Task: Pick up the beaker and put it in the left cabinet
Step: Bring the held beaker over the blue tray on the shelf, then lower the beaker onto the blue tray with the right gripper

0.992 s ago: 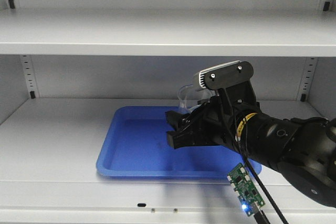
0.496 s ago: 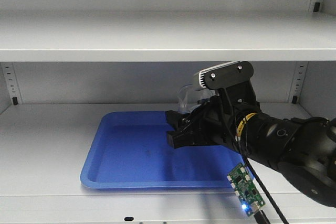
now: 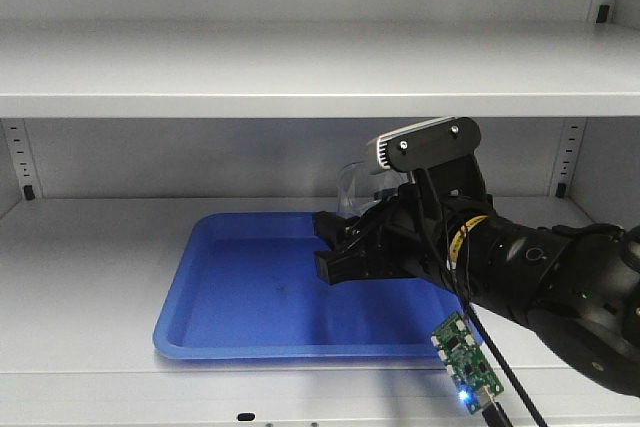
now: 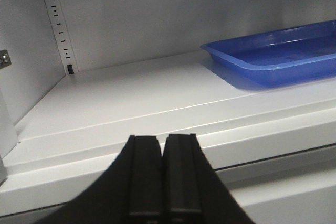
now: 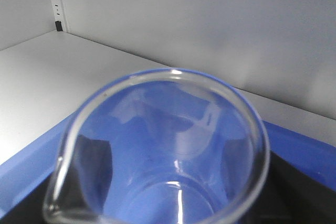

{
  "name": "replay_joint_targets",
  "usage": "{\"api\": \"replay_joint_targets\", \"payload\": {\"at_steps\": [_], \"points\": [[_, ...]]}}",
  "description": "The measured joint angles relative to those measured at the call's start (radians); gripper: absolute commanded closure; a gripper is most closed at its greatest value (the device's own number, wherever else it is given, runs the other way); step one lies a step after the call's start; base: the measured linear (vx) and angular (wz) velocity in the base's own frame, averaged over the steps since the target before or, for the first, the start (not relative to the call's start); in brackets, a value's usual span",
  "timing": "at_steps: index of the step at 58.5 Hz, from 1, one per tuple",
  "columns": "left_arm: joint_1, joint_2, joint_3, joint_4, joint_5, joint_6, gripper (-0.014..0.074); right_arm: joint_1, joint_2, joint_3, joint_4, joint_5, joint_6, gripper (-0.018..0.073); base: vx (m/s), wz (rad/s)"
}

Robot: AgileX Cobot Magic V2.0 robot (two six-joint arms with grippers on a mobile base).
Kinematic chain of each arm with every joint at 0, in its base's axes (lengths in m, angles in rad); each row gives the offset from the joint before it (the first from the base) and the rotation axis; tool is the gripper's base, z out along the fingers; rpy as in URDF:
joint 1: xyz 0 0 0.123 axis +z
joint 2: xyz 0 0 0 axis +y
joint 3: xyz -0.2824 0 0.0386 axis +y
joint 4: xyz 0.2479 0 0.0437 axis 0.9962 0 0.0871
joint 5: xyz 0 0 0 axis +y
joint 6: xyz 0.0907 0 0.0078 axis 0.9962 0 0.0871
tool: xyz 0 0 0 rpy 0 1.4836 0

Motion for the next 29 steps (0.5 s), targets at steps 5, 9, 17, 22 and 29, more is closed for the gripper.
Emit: {"api": "replay_joint_targets", "payload": {"at_steps": [5,9,17,22,29], "points": [[0.0,0.0,0.0,0.0,0.0,0.0,0.0595,0.0,0.003,0.0,0.0,0.0,0.0,0.0568,0.0,0.0],[0.0,0.0,0.0,0.0,0.0,0.0,0.0595,0.0,0.014,0.0,0.0,-0.005,0.0,0.0568,0.0,0.0],[0.0,0.0,0.0,0.0,0.0,0.0,0.0595,0.0,0.075,0.0,0.0,-0.048,0.0,0.0568,0.0,0.0],[0.0,0.0,0.0,0.0,0.0,0.0,0.0595,0.0,0.134,0.0,0.0,-0.125,-0.019,0.0568,0.0,0.0],[0.0,0.0,0.0,0.0,0.0,0.0,0.0595,0.0,0.219,0.0,-0.003,-0.244,-0.087,0.0568,0.0,0.0]]}}
